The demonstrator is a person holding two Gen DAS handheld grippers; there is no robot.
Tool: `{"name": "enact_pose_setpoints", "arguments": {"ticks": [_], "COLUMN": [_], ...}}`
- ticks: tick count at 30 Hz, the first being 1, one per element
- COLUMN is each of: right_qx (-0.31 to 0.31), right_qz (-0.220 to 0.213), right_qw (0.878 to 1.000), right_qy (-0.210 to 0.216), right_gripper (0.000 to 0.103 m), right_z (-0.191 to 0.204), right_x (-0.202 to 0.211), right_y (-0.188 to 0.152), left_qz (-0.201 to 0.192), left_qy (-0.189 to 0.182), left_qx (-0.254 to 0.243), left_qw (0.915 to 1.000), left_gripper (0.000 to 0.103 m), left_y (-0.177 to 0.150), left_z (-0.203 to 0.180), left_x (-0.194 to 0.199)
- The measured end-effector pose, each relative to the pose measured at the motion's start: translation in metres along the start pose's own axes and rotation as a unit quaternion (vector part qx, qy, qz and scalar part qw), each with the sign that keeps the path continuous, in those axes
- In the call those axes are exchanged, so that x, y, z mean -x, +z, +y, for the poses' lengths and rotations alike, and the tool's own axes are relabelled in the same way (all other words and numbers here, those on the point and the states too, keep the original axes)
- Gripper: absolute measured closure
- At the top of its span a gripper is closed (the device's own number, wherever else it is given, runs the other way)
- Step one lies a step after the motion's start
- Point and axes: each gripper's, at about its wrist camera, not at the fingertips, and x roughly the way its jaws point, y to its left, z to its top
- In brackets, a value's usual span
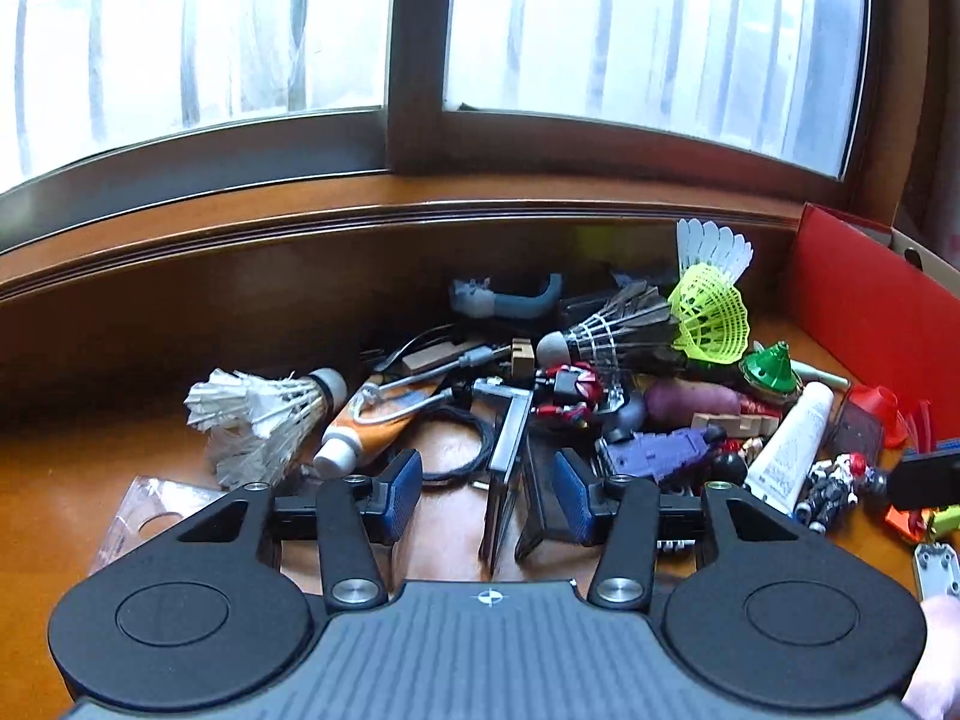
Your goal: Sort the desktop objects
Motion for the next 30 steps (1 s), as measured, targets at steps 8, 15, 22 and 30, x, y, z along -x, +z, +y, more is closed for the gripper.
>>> {"name": "enact_pose_setpoints", "arguments": {"ticks": [8, 15, 22, 30], "right_qx": [-0.001, 0.005, 0.007, 0.0], "right_qz": [0.0, -0.015, -0.042, -0.092], "right_qw": [1.0, 1.0, 0.999, 0.995], "right_qy": [-0.007, -0.006, -0.008, -0.024], "right_gripper": [0.055, 0.055, 0.055, 0.055], "right_z": [-0.003, -0.008, -0.017, -0.042], "right_x": [0.002, 0.009, 0.03, 0.078], "right_y": [-0.001, 0.004, 0.011, 0.016], "left_qz": [-0.007, -0.038, -0.051, -0.068], "left_qy": [-0.021, -0.056, -0.096, -0.153], "left_qx": [0.001, 0.012, -0.006, -0.05], "left_qw": [0.9998, 0.9977, 0.9941, 0.9845], "left_gripper": [0.093, 0.093, 0.093, 0.093], "left_y": [0.008, 0.03, 0.053, 0.075], "left_z": [-0.004, -0.017, -0.052, -0.116], "left_x": [0.006, 0.039, 0.056, 0.057]}}
